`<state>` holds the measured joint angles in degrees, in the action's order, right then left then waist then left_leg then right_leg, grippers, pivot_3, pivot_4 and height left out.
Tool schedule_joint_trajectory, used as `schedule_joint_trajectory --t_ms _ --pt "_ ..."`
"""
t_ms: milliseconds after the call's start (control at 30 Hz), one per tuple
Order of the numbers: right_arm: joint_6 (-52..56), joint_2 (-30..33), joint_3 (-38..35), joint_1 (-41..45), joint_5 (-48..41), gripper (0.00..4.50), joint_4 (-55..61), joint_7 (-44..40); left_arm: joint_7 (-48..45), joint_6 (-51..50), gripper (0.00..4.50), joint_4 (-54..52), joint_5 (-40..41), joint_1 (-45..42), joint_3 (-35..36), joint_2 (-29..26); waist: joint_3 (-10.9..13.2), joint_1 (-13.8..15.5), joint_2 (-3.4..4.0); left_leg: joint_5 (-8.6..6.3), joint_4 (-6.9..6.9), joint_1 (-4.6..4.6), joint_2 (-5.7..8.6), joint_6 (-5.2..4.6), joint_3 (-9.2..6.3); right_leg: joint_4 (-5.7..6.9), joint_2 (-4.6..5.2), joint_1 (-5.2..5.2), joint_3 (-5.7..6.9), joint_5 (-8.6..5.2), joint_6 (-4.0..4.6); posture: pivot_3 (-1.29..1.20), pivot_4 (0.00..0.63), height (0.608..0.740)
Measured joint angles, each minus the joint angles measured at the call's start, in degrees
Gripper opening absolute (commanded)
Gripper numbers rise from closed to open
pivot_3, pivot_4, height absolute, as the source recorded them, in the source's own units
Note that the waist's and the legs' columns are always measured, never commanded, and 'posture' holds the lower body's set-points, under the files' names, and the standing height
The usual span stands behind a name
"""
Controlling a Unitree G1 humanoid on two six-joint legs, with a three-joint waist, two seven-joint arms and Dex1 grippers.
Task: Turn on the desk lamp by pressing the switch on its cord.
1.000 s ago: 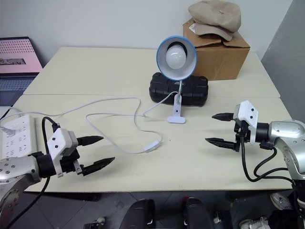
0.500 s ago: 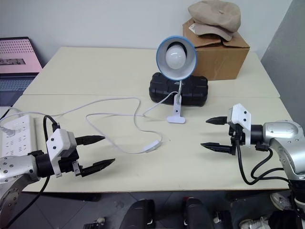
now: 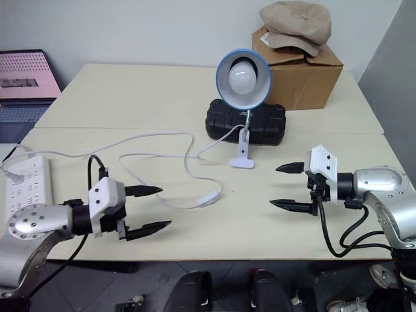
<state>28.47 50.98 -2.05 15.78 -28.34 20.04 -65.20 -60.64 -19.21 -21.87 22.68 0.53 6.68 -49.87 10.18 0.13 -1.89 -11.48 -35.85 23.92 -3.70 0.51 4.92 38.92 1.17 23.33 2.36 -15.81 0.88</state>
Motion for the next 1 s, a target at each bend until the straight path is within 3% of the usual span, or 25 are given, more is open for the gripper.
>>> schedule_joint_trajectory --t_ms 300,567,600,1000 --pt "4.48 0.39 -1.58 -4.79 -0.91 4.5 6.92 4.36 -0.52 6.57 4.48 12.35 -8.13 -10.8 -13.64 7.68 0.0 0.07 -0.02 0.0 -0.08 0.01 0.0 -0.01 -0.01 0.04 -0.02 -0.02 0.0 0.02 -0.03 0.0 0.15 0.74" --pt "6.54 1.07 -4.21 -8.27 -2.5 4.5 11.21 6.15 -0.97 12.11 4.48 20.98 -12.4 -13.86 -17.21 11.03 -0.01 -0.09 -0.03 0.01 -0.11 0.01 0.0 -0.01 -0.03 0.05 -0.03 -0.03 0.0 0.03 -0.05 0.0 0.15 0.74" --pt "6.72 1.07 -4.34 -8.45 -2.57 4.5 11.32 6.29 -1.02 12.42 4.12 21.69 -12.66 -14.19 -17.47 11.43 -0.01 -0.06 -0.03 0.01 -0.12 0.01 0.01 -0.01 -0.04 0.05 -0.03 -0.04 0.01 0.03 -0.06 0.0 0.15 0.74" --pt "7.22 1.07 -4.85 -8.58 -3.27 4.5 12.39 6.92 0.0 15.95 1.65 25.32 -15.05 -15.52 -17.67 14.31 -0.02 -0.07 -0.04 0.01 -0.14 0.01 0.01 -0.01 -0.06 0.05 -0.04 -0.06 0.01 0.05 -0.09 0.0 0.15 0.74"
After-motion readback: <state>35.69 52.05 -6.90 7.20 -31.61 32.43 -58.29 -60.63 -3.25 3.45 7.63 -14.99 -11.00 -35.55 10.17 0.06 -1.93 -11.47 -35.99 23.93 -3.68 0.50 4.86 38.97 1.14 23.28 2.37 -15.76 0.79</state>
